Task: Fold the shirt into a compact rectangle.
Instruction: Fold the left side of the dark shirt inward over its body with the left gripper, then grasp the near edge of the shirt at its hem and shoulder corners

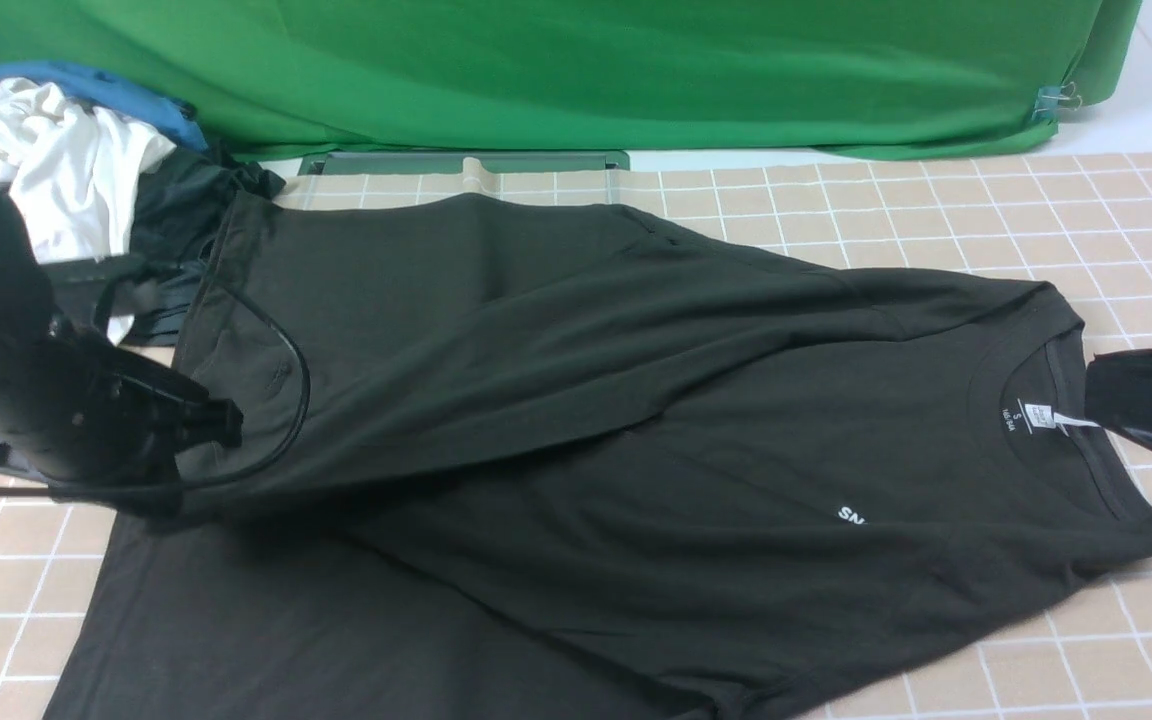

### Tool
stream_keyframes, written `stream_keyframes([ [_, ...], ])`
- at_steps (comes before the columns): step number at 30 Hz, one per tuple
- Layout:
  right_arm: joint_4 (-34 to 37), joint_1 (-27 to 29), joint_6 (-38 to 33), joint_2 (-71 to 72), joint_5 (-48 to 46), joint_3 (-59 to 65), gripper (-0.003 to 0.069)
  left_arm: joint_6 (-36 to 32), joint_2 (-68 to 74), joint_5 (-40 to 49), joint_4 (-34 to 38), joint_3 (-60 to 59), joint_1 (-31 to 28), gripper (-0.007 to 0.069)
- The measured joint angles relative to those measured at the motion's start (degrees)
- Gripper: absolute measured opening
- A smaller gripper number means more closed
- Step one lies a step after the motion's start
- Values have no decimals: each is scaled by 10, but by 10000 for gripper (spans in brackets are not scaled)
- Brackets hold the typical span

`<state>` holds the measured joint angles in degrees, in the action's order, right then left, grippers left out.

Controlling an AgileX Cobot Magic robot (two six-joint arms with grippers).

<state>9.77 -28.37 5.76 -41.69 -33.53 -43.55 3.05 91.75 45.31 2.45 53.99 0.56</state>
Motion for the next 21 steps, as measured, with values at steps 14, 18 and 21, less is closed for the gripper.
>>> stream_keyframes([
  [14,0,0,1,-3,0,0,91,13,-6,112,-25,-12,0,314],
  [18,0,0,1,-12,-1,0,91,29,-36,133,-25,-69,0,296],
  [21,0,0,1,-24,-2,0,91,32,-68,125,-25,-122,0,270],
])
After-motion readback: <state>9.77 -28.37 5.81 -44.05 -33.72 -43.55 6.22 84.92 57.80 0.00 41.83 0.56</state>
